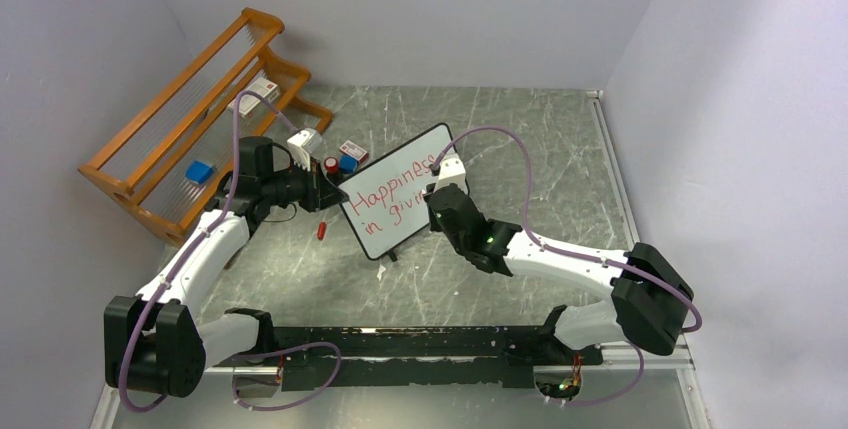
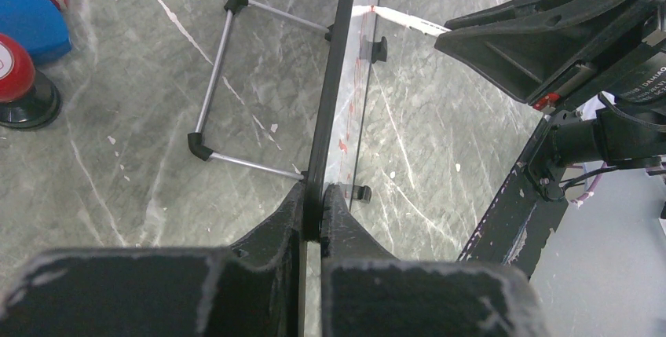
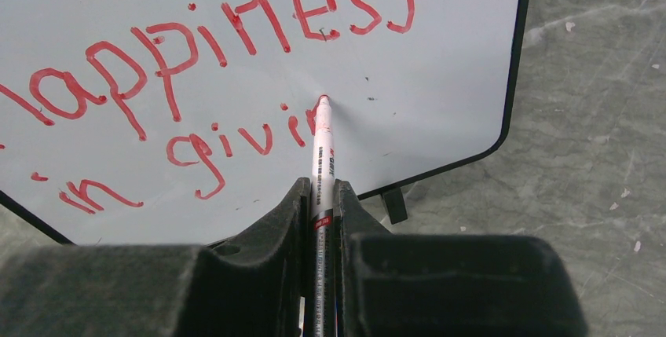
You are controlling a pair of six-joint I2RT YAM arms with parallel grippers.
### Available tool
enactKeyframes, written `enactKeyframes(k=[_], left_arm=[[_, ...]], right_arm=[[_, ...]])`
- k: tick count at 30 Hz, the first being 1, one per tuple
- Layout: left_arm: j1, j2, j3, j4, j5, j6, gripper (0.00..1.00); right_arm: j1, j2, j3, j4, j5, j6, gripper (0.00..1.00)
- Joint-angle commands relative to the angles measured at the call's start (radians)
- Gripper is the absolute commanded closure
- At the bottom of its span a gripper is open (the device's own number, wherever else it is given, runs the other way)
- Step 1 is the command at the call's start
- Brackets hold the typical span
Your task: Write a sentence on the whiteboard
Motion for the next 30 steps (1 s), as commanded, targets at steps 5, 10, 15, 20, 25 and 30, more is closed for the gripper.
enactKeyframes(k=[5,10,15,20,25,30], left_arm=[[0.003,0.030,-0.023,-0.101,-0.116,0.068,0.95],[0.002,0.032,-0.023,-0.100,-0.116,0.068,0.95],[0.002,0.032,-0.023,-0.102,-0.118,0.068,0.95],[0.003,0.032,-0.023,-0.100,-0.116,0.066,0.95],[0.002,0.032,-0.023,-0.100,-0.118,0.066,0.95],[0.002,0.033,-0.023,-0.102,-0.118,0.067,0.95]], right_arm=[[-0.008,-0.004,-0.031,-0.010,-0.014,0.034,1.00],[-0.007,-0.009,-0.038,-0.010,-0.019,0.039,1.00],[-0.008,-0.019,-0.041,-0.015,-0.016,0.037,1.00],[-0.008,-0.029,-0.042,-0.021,-0.008,0.035,1.00],[-0.008,-0.024,-0.043,-0.023,-0.013,0.039,1.00],[-0.008,-0.037,-0.051,-0.023,-0.012,0.043,1.00]])
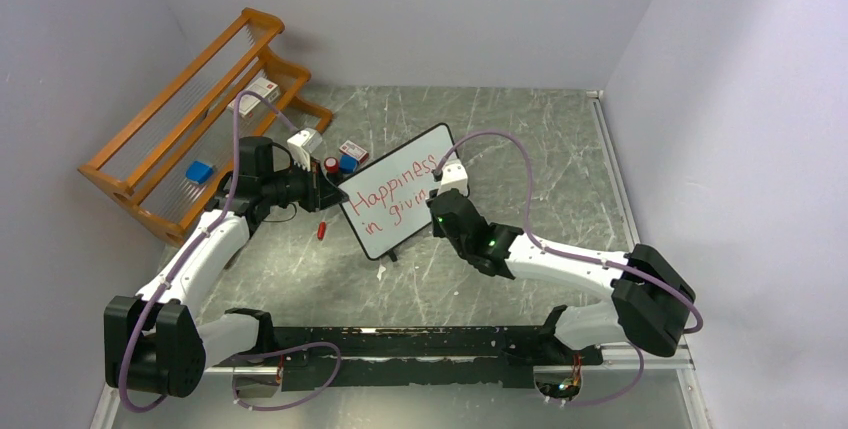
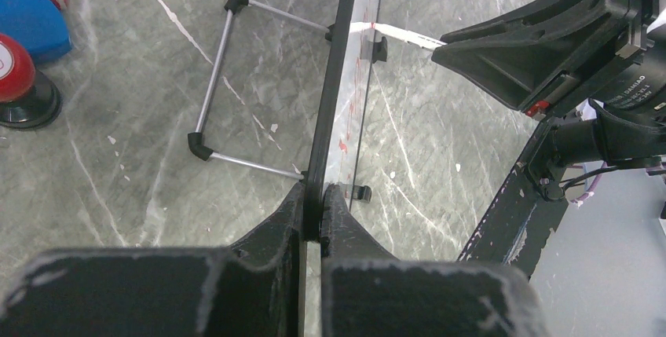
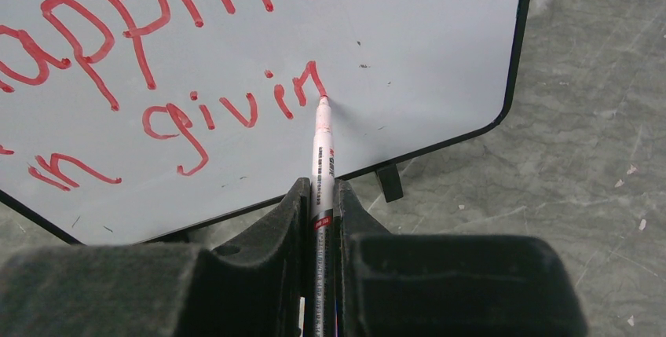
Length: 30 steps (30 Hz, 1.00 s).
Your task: Write a sentence on the whiteboard
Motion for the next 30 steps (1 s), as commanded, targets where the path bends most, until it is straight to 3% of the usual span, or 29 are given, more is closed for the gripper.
enactKeyframes(k=[1,30], left_arm=[[0.002,0.033,-0.023,-0.101,-0.118,0.066,0.95],[0.002,0.037,-0.021,-0.105,-0.121,0.066,0.95]], right_arm=[[-0.008,-0.033,-0.016,0.000,0.001,0.016,1.00],[-0.044,-0.013,0.007,0.075,0.024,-0.026,1.00]])
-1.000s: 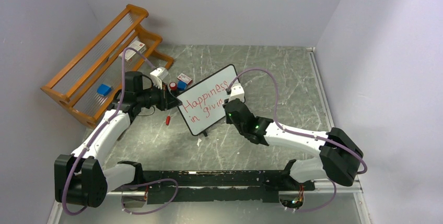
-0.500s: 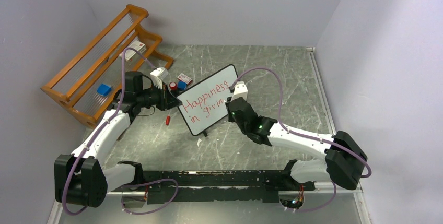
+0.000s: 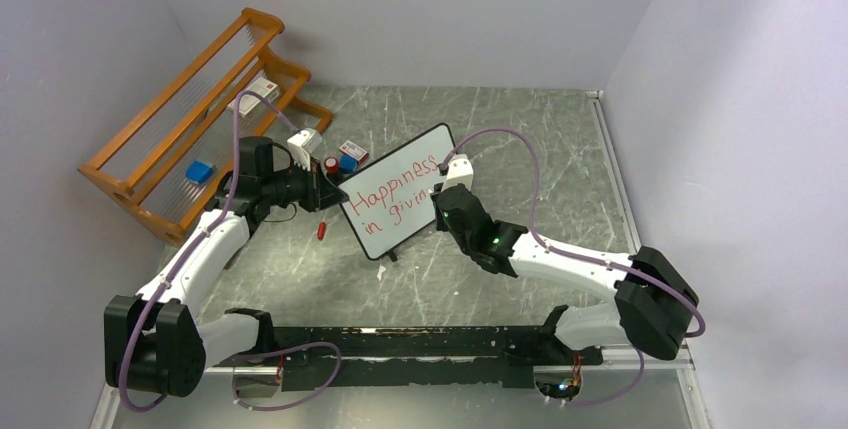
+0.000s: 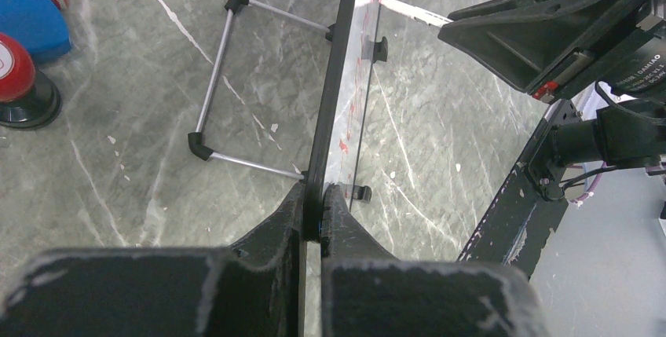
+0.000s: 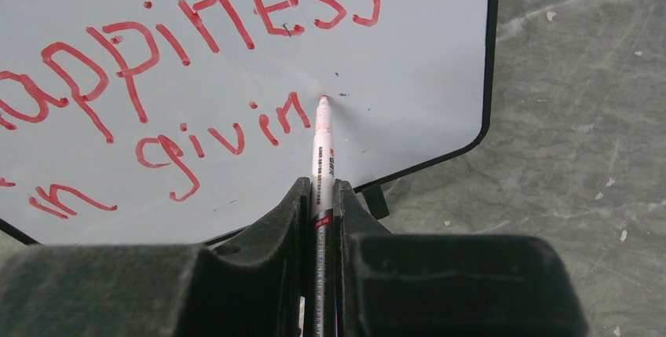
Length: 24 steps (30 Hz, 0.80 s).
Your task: Write a sentence on the whiteboard
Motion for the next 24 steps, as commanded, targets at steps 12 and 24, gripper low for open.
enactKeyframes(k=[12,24], left_arm=[[0.002,0.039,-0.023,-0.103,-0.113,0.069,0.95],[0.002,0.041,-0.022,-0.102,-0.114,0.068,0.95]], right_arm=[[-0.025,0.045,0.031,0.059,-0.001,-0.021,1.00],[-0.025,0.034,0.048,0.073,-0.024,-0.037,1.00]])
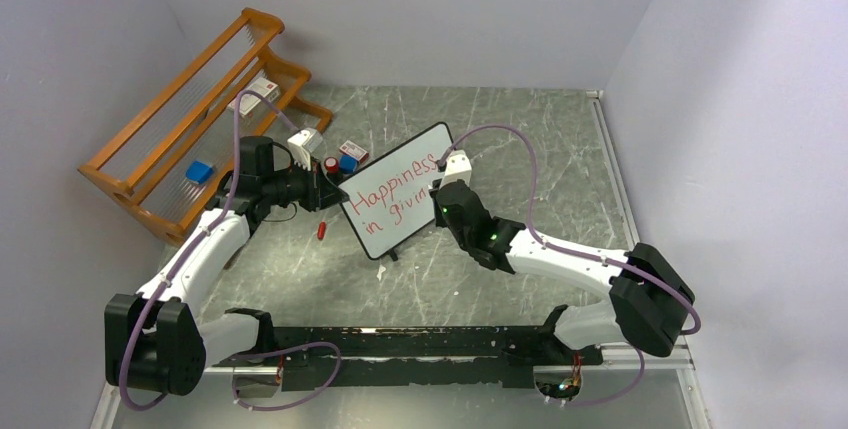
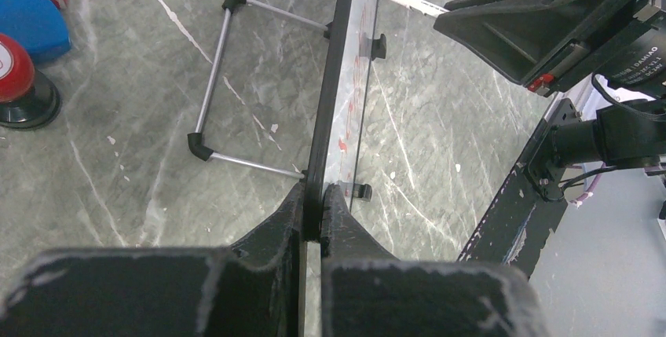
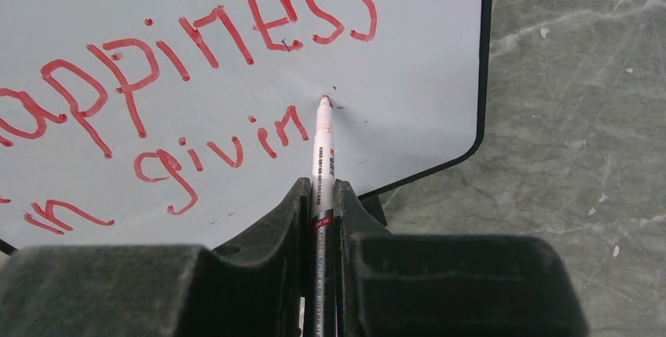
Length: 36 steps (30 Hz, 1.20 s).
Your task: Write a sentence on the whiteboard
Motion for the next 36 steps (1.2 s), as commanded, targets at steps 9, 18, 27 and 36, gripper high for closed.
enactKeyframes(k=[9,18,27,36], left_arm=[[0.002,0.034,-0.023,-0.104,-0.119,0.068,0.95],[0.002,0.033,-0.023,-0.104,-0.122,0.067,0.95],[0.002,0.032,-0.024,-0.104,-0.124,0.067,0.95],[0.002,0.032,-0.025,-0.104,-0.122,0.067,0.95]], right_arm=[[-0.007,0.003,0.031,0.023,-0.051,-0.003,1.00],[-0.004,-0.009,0.009,-0.008,-0.073,0.007,1.00],[-0.004,-0.021,-0.013,-0.032,-0.075,0.014,1.00],[-0.005,-0.021,-0.029,-0.038,-0.056,0.019,1.00]])
